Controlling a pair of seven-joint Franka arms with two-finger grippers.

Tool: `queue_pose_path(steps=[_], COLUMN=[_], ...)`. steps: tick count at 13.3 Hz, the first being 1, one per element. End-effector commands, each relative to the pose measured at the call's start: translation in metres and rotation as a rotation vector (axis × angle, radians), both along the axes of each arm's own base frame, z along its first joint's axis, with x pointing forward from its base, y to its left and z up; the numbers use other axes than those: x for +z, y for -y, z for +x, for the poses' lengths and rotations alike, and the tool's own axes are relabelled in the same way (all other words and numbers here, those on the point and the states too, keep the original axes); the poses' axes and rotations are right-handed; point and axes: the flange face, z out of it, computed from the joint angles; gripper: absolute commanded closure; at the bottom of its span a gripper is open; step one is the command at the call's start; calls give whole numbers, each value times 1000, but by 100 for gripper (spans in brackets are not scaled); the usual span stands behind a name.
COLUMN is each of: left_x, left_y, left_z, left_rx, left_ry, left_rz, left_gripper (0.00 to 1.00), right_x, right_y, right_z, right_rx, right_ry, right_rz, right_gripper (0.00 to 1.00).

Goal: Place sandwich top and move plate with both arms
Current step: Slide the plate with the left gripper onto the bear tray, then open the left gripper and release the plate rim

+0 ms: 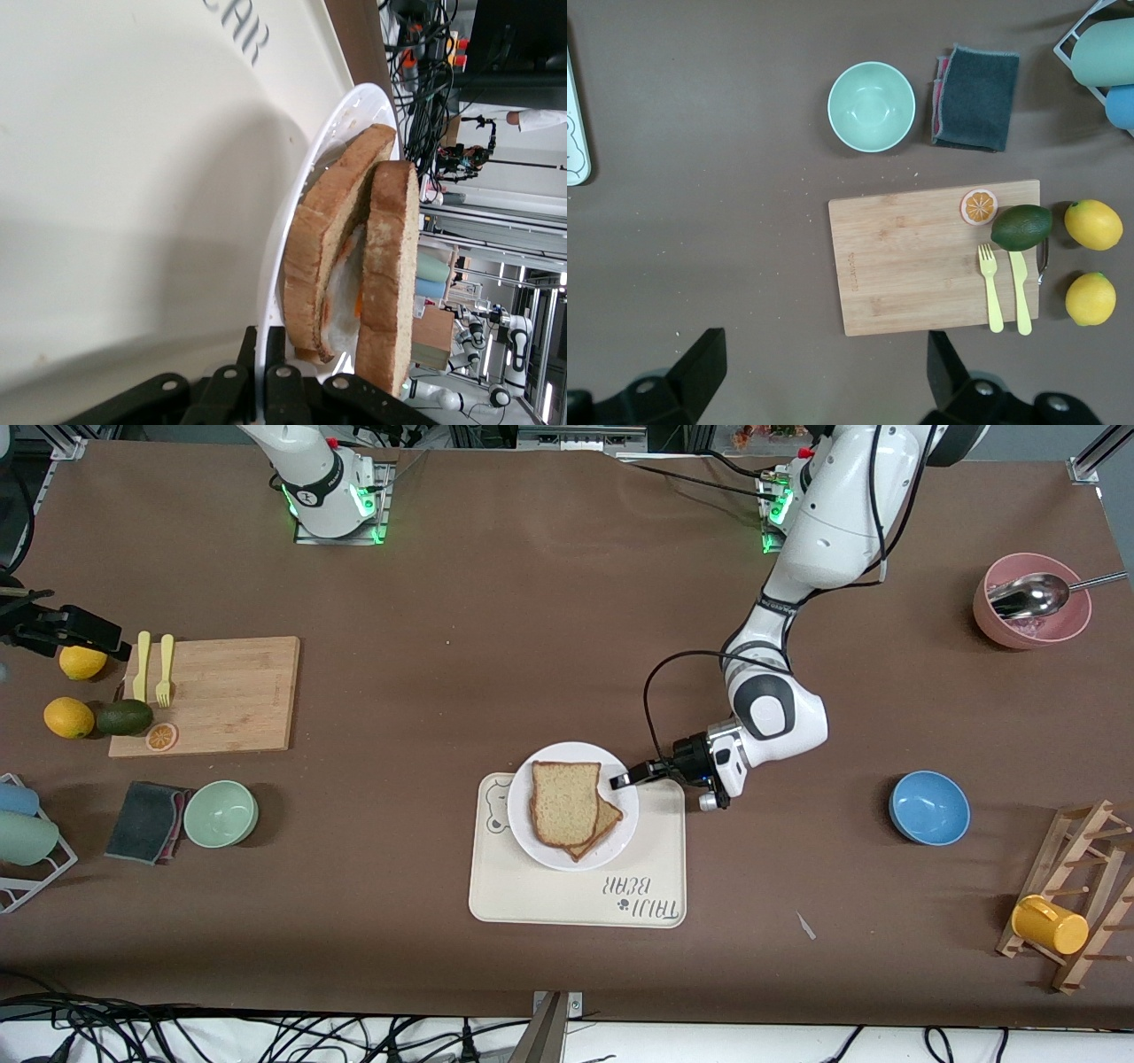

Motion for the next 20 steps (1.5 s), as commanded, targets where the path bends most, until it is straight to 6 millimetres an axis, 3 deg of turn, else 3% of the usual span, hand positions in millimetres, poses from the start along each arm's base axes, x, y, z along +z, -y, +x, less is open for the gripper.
queue_pose_path(steps=[1,9,14,15,16,18,20], left_x=[7,-12,-12,-12,-13,-12,-3], left_y=[-7,-10,-3,-3,-3,-3,-3], left_z=[33,42,40,39,39,38,40], left_rx=[-4,-3,0,0,-1,-6,-4], left_ry=[-24,-19,-16,-18,-19,-16,-8], left_rz=[14,77,82,82,83,87,82], left_gripper=[100,100,100,96,82,66,52], right_x=[5,5,5,5,7,7,6], right_y=[-1,0,0,1,-1,-32,-33], right_z=[2,2,2,0,-2,-2,0], right_rx=[10,-1,-2,6,20,106,90], right_ry=[10,10,9,1,-5,-17,-12], right_rz=[3,7,5,1,1,11,14], right_gripper=[0,0,0,0,0,0,0])
